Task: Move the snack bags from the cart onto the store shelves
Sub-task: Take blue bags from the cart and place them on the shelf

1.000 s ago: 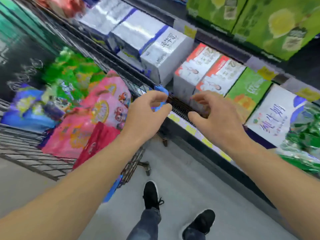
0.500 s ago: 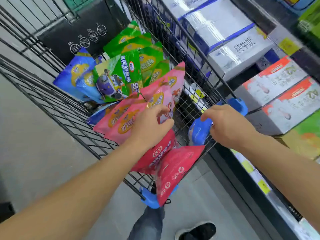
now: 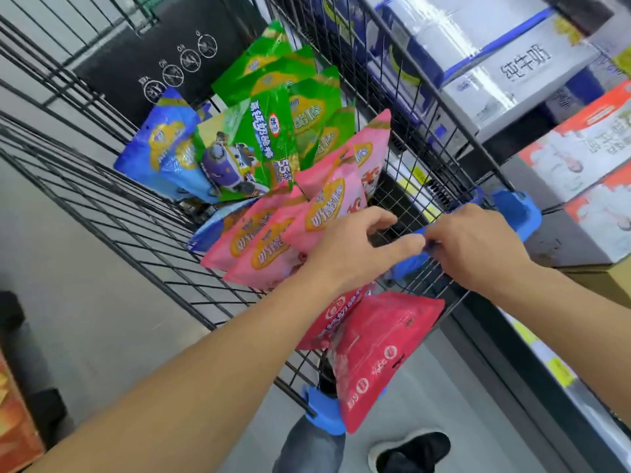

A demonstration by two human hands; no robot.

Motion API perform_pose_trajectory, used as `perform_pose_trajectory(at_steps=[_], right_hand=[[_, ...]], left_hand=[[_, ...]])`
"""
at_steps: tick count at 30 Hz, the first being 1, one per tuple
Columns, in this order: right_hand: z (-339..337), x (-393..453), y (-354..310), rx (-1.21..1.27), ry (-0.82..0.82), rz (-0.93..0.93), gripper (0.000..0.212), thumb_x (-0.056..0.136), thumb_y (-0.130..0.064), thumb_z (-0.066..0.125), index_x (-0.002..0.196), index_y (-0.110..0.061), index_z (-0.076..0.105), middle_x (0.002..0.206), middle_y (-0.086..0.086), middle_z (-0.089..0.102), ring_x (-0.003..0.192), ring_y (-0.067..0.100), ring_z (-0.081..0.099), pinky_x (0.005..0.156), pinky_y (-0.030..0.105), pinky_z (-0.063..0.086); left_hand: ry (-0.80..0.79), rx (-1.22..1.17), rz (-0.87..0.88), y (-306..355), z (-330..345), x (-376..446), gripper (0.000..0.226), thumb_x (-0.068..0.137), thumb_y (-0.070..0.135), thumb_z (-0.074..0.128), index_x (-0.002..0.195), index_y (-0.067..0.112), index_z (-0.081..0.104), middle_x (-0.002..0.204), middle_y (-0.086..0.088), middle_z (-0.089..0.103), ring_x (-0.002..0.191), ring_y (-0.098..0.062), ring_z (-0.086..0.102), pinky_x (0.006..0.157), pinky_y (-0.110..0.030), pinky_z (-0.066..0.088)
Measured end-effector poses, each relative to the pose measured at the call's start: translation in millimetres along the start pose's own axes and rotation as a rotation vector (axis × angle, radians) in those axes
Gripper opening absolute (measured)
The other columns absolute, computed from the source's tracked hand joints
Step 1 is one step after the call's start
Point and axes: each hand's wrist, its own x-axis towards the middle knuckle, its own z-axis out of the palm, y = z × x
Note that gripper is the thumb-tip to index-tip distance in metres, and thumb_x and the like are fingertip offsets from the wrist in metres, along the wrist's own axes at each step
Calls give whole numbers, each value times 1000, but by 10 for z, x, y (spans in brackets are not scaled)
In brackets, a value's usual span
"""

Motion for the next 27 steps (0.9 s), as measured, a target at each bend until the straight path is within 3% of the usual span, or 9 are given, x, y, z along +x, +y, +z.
perform_pose_trajectory(at_steps=[3,7,10,12,17,19,21,25,27], right_hand=[[-75,-16,-68,214,204,85,12,82,-13,64,85,-18,74,76,4,70,86,36,57,65,40,46],[-235,60,-153,399,339,149,12,81,-11,60,84,-14,71,79,9,69,86,39,57,73,47,50],[-370,111,-220,466,407,134,14,81,-13,58,85,-14,71,80,6,68,87,38,57,79,48,47],[-446,138,-280,479,454,119,15,82,-16,58,86,-15,72,82,6,68,90,36,55,82,46,45],[-527,149,-308,624,642,202,44,76,3,49,115,-9,63,125,12,55,117,24,44,98,15,28],[-553,120,-274,690,691,261,62,71,7,44,132,-4,49,140,19,39,131,27,35,111,19,22],[-578,97,-218,758,741,311,70,71,7,42,140,-2,36,143,21,33,135,30,32,117,33,24],[-652,89,-130,1164,593,425,67,83,4,44,144,-23,32,129,1,48,109,12,54,85,20,49],[-608,63,-72,1240,490,502,53,78,-5,43,118,-38,55,101,-10,64,91,12,62,77,34,55]], left_hand=[[-133,-7,34,26,-51,45,76,63,73,60,125,31,59,125,16,62,114,2,56,96,-21,45],[-249,22,55,6,-42,117,50,74,45,78,116,29,58,95,17,65,88,1,61,77,-21,48],[-105,4,69,-5,-25,172,16,84,27,72,87,29,57,66,16,55,61,5,51,57,-16,38],[16,-79,18,-33,-6,223,32,93,18,62,66,25,46,52,9,39,46,-3,36,48,-20,25],[131,-419,-101,-10,12,224,38,87,44,58,77,8,59,75,-9,51,70,-17,49,66,-36,37],[169,-508,-149,-20,14,239,58,72,61,57,85,5,63,82,-10,55,77,-21,54,70,-43,43],[175,-557,-154,14,-38,251,44,75,57,60,80,13,66,83,-8,61,79,-23,59,78,-52,52],[197,-826,-147,149,-160,287,20,100,18,53,85,21,67,80,7,74,81,-17,71,86,-43,57],[204,-952,-135,252,-206,294,18,100,15,53,91,18,68,92,-2,75,93,-27,70,93,-51,54]])
